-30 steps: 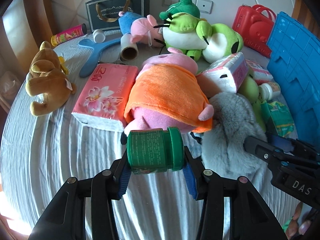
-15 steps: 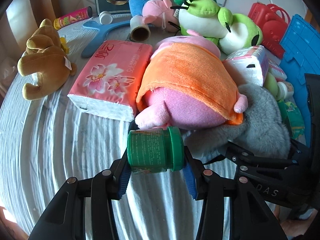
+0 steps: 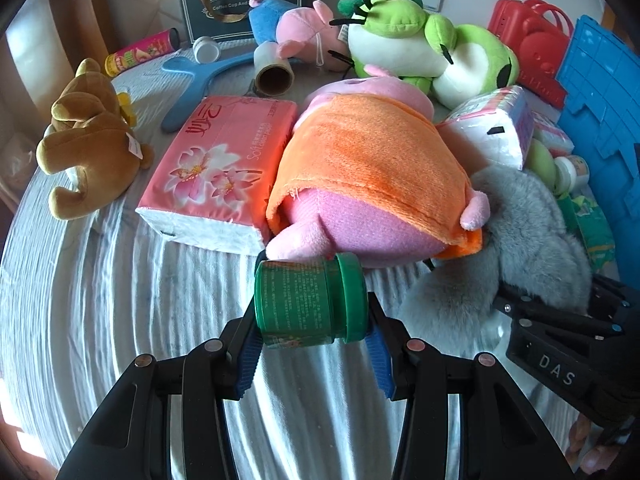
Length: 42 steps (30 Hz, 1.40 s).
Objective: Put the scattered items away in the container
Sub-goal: 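Lift the green container with the left tool while the right tool lifts the grey plush, then carry container and grey plush over the blue crate and open both tools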
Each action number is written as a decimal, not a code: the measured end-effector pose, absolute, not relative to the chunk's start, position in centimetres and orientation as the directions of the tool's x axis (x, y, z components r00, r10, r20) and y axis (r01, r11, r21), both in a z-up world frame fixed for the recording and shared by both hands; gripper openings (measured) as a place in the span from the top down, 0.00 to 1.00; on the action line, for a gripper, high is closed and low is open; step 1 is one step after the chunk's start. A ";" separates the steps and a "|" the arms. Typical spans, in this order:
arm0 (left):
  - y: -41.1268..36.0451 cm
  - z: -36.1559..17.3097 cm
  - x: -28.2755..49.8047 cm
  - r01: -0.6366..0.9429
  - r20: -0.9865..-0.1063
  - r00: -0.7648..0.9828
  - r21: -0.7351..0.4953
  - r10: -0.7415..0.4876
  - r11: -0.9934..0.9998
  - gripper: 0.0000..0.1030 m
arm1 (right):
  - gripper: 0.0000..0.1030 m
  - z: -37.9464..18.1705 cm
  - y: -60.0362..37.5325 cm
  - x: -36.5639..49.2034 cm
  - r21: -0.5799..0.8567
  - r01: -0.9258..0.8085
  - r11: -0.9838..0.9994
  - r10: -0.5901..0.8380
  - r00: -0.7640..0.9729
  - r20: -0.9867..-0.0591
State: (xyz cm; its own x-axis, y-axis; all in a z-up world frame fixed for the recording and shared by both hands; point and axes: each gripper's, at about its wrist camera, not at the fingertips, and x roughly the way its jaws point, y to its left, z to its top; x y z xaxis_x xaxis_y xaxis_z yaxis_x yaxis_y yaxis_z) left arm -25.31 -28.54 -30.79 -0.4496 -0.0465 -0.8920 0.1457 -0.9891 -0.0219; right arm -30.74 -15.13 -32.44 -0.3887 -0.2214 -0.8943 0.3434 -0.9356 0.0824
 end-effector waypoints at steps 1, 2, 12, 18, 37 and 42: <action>-28.2 -31.1 -25.6 0.139 -0.893 -0.447 -0.012 -0.052 -0.990 0.56 | 0.58 -32.5 -15.4 -30.9 0.074 0.347 -0.935 -0.224 -0.416 -0.881; -28.0 -31.4 -25.8 0.132 -0.895 -0.442 -0.002 -0.057 -0.991 0.56 | 0.64 -33.1 -15.6 -31.2 0.061 0.347 -0.936 -0.208 -0.404 -0.891; -27.5 -25.8 -24.1 0.119 -0.827 -0.558 0.004 -0.070 -0.993 0.56 | 0.70 -26.1 -14.1 -27.5 0.079 0.369 -0.926 -0.284 -0.546 -0.788; -26.1 -20.1 -23.7 0.085 -0.749 -0.660 -0.003 -0.054 -0.996 0.56 | 0.70 -19.4 -12.5 -25.8 0.063 0.374 -0.925 -0.308 -0.644 -0.700; -10.1 -4.1 -23.3 -0.187 -0.489 -0.853 -0.040 0.182 -0.982 0.56 | 0.70 2.1 5.5 -18.7 -0.034 0.102 -0.994 -0.077 -0.902 -0.426; -1.6 -0.3 -23.3 -0.260 -0.419 -0.872 -0.040 0.253 -0.965 0.56 | 0.70 3.9 14.8 -17.9 -0.044 -0.012 -0.999 0.027 -0.933 -0.358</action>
State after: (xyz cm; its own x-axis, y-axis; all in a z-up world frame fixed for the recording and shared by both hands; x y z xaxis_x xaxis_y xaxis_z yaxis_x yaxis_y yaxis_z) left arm -23.32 -1.56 -0.31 -0.8720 0.2529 -0.4191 -0.2603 -0.9647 -0.0405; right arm -17.85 14.84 3.93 -0.9333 0.0266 -0.3582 -0.0115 -0.9990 -0.0440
